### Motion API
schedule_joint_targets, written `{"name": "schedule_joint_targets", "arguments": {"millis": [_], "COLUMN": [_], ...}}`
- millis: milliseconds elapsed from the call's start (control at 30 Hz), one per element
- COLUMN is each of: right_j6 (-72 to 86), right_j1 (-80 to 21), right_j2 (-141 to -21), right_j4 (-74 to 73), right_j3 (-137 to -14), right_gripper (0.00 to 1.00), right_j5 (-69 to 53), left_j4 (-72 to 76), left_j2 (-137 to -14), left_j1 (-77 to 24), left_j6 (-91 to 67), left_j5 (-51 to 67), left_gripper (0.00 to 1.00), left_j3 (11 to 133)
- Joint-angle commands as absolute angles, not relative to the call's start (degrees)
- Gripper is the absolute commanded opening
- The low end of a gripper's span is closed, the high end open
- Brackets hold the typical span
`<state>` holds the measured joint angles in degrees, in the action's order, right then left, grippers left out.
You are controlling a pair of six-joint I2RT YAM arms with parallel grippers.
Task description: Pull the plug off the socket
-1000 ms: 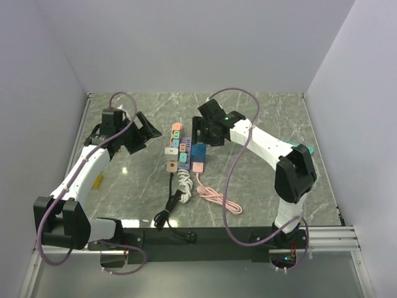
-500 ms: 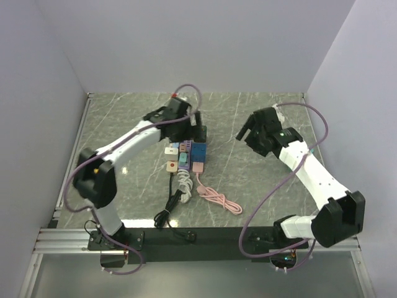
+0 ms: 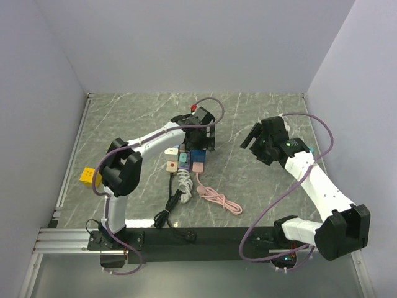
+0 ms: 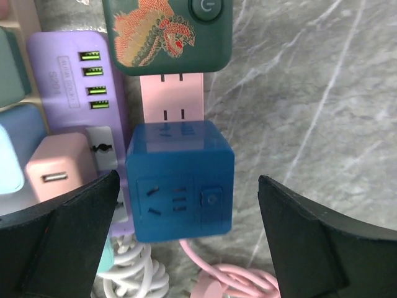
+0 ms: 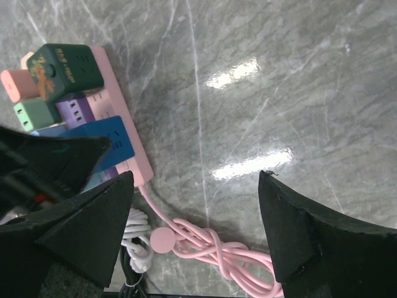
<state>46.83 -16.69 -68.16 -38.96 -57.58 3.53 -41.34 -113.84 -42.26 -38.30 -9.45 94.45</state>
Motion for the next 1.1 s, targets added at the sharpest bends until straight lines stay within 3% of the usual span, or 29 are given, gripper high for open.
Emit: {"name": "schedule_joint_targets", "arguments": {"millis": [0, 167, 267, 300, 367, 400, 467, 700, 1067], "right_j6": [45.88, 45.18, 44.65, 44.39, 44.21, 44.30, 44.12, 39.82, 42.35], "right_j1": [-16.17, -16.08, -16.00, -15.82, -15.21, -14.86, -13.89, -13.62, -13.62], "right_j2": [-68.03, -68.56, -67.94, -67.77, -67.33, -67.06, -66.89, -72.41, -74.09], "right_j4": [-35.25, -31.82, -28.84, -27.35, -26.02, -24.71, -23.12, -19.08, -11.00], "right_j3": [-57.13, -55.29, -53.53, -53.18, -51.69, -51.33, -50.10, -51.68, -48.34], "right_gripper": [0.87, 0.86, 0.86, 0.86, 0.86, 0.86, 0.86, 0.85, 0.85], "right_j5": [1.41, -2.10, -4.13, -5.26, -5.89, -6.41, -8.60, -16.78, -21.97], "left_j4": [-40.09, -36.48, -34.02, -33.06, -29.72, -28.40, -24.01, -9.51, -2.99], "left_j2": [-116.19, -117.77, -116.99, -116.20, -113.30, -112.25, -108.83, -101.43, -98.26], "left_j1": [-43.33, -43.33, -43.33, -43.24, -43.24, -43.24, -42.98, -40.96, -40.34], "left_j6": [-37.53, -36.13, -35.60, -35.60, -35.51, -35.59, -35.86, -41.64, -45.53], "left_j5": [-10.99, -7.92, -5.11, -4.23, -0.73, 0.43, 6.20, 24.05, 28.73], "left_gripper": [0.98, 0.84, 0.65, 0.50, 0.33, 0.14, 0.00, 0.00, 0.00], "left_j3": [95.89, 94.57, 93.69, 92.47, 90.54, 89.92, 87.47, 79.11, 75.59]}}
